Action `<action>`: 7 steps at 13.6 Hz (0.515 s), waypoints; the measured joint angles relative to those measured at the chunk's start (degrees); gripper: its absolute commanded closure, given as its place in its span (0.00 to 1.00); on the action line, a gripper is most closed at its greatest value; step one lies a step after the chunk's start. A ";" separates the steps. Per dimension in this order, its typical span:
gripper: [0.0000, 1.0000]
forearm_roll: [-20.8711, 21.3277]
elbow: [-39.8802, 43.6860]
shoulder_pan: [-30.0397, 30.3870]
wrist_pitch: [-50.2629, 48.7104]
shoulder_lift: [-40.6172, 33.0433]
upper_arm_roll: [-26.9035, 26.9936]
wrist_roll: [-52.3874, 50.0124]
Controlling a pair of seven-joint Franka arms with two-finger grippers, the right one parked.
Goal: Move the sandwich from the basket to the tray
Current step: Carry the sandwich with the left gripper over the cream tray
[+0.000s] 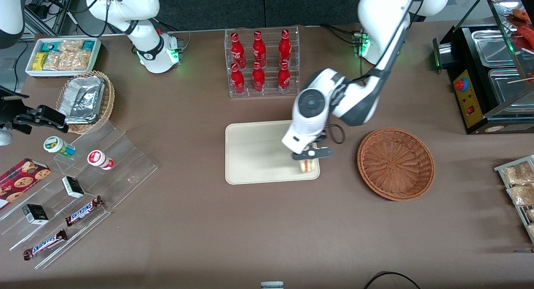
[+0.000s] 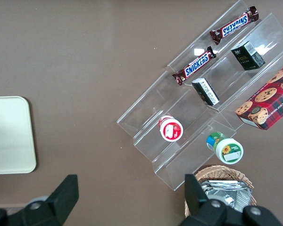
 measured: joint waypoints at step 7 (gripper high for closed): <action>1.00 -1.81 9.83 -2.02 -0.18 8.30 -2.32 0.97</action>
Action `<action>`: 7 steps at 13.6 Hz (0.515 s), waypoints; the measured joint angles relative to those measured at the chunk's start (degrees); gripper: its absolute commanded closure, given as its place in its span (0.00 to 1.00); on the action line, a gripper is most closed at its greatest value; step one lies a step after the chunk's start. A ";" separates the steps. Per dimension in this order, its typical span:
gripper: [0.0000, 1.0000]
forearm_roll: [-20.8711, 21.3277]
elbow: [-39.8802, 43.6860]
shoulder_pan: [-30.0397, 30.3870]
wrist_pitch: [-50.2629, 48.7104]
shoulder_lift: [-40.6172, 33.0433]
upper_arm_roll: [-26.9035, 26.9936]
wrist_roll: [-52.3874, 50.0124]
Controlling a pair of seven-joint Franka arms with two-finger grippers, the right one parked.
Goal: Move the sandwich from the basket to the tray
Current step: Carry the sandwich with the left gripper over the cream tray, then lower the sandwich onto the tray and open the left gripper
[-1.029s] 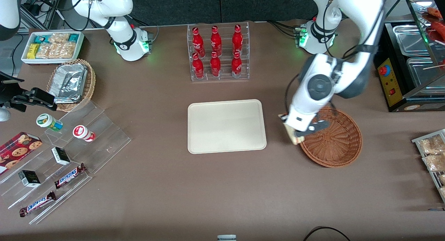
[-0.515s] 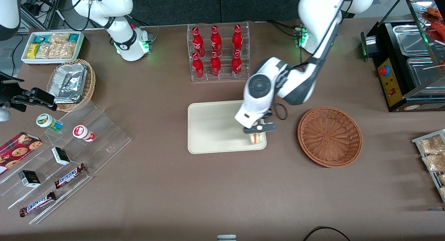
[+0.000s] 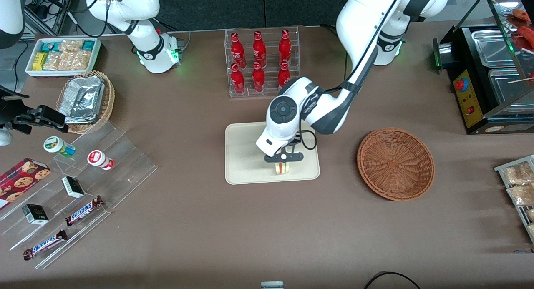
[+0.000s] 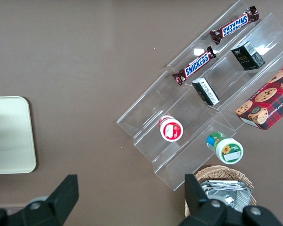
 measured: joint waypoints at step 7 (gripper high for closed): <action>1.00 0.00 1.43 -1.20 0.00 3.40 -0.11 1.17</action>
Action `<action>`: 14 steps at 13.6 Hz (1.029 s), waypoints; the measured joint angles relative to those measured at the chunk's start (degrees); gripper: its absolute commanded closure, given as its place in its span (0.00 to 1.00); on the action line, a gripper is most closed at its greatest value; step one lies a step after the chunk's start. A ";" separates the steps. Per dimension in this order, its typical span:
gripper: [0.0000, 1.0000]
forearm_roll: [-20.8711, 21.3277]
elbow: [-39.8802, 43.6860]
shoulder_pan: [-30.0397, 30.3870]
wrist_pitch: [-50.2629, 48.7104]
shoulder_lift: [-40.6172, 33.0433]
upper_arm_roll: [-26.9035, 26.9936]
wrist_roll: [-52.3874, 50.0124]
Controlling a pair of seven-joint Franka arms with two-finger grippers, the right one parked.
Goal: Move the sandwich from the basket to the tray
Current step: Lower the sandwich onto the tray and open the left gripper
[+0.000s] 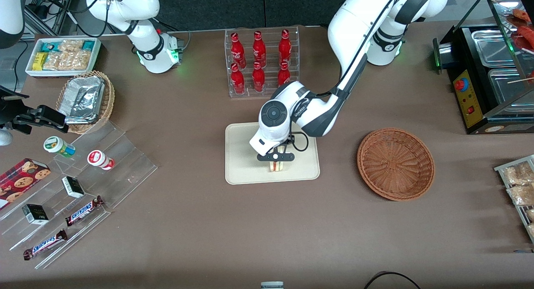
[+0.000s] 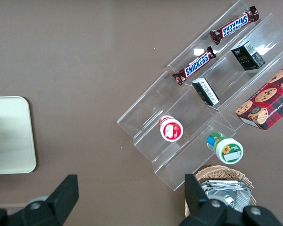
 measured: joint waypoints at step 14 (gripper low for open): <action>0.00 0.36 0.05 -2.31 0.15 1.54 0.15 0.04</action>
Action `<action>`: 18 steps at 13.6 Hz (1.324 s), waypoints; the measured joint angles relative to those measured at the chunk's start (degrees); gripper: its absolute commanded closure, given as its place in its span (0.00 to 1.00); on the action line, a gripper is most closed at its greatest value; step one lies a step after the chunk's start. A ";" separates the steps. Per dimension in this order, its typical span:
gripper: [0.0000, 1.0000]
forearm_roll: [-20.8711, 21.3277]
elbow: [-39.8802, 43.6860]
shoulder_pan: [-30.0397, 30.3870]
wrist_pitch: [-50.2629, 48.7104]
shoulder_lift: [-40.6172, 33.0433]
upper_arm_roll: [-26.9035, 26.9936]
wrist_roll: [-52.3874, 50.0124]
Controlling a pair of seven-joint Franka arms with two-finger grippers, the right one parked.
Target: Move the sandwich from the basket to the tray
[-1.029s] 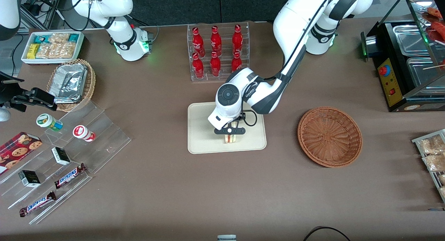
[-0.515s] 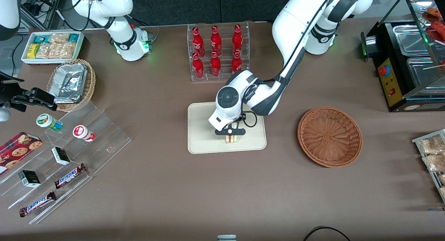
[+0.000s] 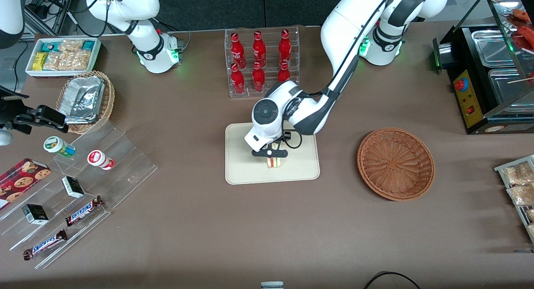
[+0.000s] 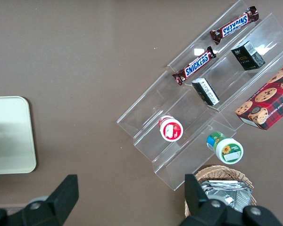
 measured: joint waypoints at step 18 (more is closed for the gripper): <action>0.00 0.05 2.55 3.52 -7.49 -5.67 1.28 5.66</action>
